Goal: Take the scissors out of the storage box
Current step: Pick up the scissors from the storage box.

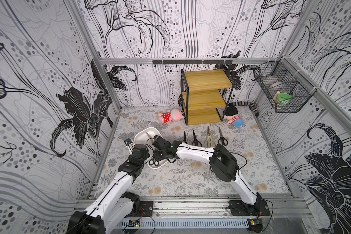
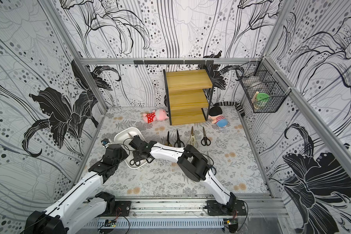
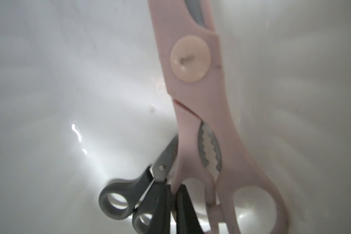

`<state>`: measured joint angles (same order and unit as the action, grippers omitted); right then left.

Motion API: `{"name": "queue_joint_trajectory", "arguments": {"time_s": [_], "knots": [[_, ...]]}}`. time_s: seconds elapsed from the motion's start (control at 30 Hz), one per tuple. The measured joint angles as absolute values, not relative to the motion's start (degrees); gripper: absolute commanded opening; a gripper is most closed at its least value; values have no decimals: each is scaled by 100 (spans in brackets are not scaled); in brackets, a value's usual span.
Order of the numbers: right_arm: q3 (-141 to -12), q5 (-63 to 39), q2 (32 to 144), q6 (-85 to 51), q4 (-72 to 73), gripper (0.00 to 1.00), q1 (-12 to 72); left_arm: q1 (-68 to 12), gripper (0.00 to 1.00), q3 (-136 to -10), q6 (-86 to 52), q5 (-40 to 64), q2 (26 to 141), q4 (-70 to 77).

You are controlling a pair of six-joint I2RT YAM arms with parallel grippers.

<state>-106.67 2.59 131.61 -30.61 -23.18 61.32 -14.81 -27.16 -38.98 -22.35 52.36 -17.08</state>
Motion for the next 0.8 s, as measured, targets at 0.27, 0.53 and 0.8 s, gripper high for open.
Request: {"name": "queue_joint_trajectory", "arguments": {"time_s": [0.27, 0.53, 0.8], "knots": [[-10663, 150, 12674, -3063, -2469, 0, 6132, -1474, 0, -2729, -3918, -2353, 5231, -1586], [-10543, 204, 12409, -3061, -2543, 0, 6132, -1474, 0, -2729, -3907, -2344, 5234, -1608], [-9509, 489, 11330, -3114, -2567, 0, 5994, -1481, 0, -2729, -3911, -2322, 5234, -1673]]}}
